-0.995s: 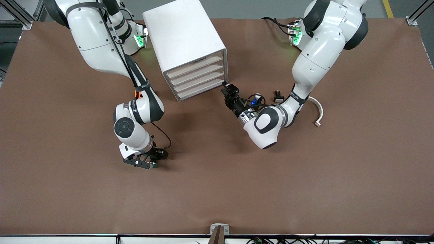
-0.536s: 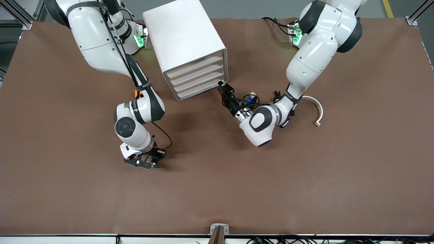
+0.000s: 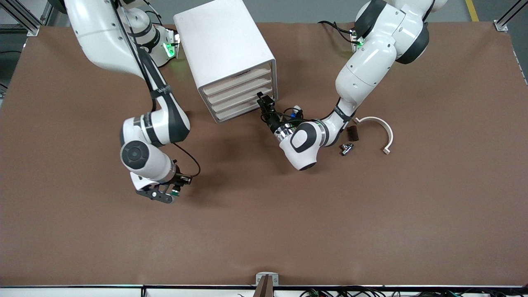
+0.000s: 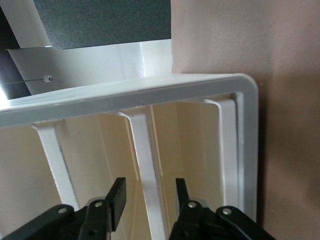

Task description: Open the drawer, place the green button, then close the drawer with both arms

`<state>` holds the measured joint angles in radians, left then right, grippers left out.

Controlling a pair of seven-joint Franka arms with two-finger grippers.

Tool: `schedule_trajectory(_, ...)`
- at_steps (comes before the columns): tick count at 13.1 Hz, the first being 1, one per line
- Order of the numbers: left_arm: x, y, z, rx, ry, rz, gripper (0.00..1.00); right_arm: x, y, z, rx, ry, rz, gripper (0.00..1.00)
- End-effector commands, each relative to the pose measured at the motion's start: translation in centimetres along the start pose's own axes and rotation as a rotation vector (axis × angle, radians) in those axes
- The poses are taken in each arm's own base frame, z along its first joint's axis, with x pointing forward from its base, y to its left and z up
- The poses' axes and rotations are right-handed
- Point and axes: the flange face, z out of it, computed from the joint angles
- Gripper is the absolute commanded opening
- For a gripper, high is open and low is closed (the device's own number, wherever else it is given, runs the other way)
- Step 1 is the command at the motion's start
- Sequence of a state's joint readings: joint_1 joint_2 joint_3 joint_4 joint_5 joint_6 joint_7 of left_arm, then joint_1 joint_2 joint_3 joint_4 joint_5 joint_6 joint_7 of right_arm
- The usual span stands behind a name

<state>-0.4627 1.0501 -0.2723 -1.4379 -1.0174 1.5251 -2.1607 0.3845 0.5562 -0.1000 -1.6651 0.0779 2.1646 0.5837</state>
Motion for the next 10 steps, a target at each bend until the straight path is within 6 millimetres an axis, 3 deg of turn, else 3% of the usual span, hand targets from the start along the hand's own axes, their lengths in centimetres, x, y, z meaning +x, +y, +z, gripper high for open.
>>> schedule_trajectory(1,-1.1,-0.1,1.7,0.014,0.002,-0.011,0.4,-0.3,2.9,-4.8,0.014,-0.035,0.073,0.0)
schedule_trajectory(4,-1.2,0.3,3.0,0.012,0.011,-0.069,0.33,-0.9,4.9,-8.0,0.013,-0.061,0.144,0.0)
schedule_trajectory(6,-1.3,0.5,4.0,0.012,0.021,-0.1,0.27,-2.2,5.1,-9.5,0.016,-0.061,0.227,0.0)
schedule_trajectory(8,-1.4,0.5,4.6,0.006,0.03,-0.101,0.22,-4.1,3.4,-9.8,0.012,-0.065,0.337,0.0)
schedule_trajectory(10,-1.5,0.5,4.8,0.007,0.032,-0.103,0.15,-6.9,0.2,-9.1,-0.003,-0.065,0.418,0.0)
